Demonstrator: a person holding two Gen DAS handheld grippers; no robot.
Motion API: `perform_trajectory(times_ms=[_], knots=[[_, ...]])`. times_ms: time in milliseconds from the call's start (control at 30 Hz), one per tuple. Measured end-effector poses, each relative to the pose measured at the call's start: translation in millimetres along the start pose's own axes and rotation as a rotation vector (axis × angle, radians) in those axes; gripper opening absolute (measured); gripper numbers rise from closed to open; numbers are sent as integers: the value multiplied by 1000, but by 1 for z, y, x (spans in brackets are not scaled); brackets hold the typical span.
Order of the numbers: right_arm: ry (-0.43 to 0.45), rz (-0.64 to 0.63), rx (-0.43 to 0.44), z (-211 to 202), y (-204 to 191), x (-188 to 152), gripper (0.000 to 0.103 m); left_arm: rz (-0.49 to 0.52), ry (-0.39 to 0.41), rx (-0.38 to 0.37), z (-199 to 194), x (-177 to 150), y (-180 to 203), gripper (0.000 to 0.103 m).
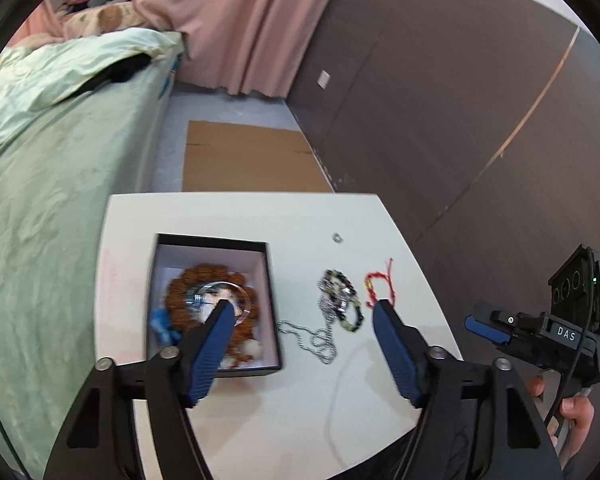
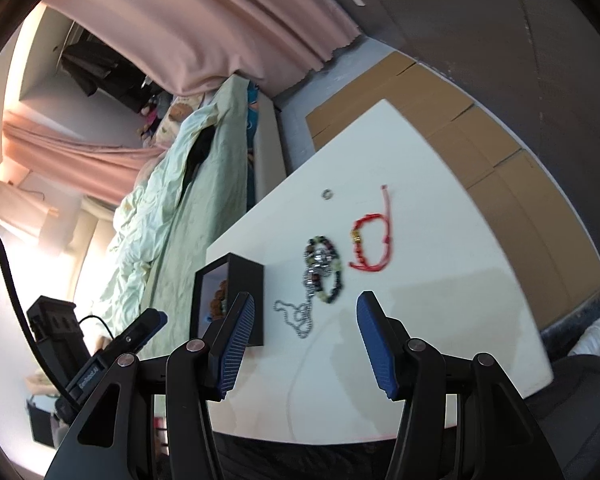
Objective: Organize jewelry
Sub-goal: 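Lower the left gripper onto the silver chain pendant and close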
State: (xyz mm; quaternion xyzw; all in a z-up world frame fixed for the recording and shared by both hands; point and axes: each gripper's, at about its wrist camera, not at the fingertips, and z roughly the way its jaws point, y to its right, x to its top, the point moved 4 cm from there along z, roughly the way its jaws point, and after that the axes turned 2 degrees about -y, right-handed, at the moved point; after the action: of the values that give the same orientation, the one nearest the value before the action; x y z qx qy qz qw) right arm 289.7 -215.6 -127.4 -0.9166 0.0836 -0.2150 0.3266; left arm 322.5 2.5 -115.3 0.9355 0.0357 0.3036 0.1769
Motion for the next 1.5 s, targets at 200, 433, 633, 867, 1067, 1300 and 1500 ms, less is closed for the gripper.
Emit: perform_trajectory(times_ms=[200,433,633,867,1067,1300,1500], knots=[[13,55,8,-11,29,0,54,68,-84,1,30,0,32,51],[40,109,8,-24,57,3,54,137,-176,-9,69,0,59,37],[58,133,29,-28,70,6,54,185,-244,18,100,6,71,37],[42,153,17,-21,80,4,54,269,-310,88,133,5,75,37],[38,159,3,-18,84,4,54,306,-341,144,151,-2,70,37],[31,140,-8,-18,75,2,54,336,-337,181,158,-10,65,18],[19,135,-9,-12,74,2,54,359,-275,190,147,-6,67,2]])
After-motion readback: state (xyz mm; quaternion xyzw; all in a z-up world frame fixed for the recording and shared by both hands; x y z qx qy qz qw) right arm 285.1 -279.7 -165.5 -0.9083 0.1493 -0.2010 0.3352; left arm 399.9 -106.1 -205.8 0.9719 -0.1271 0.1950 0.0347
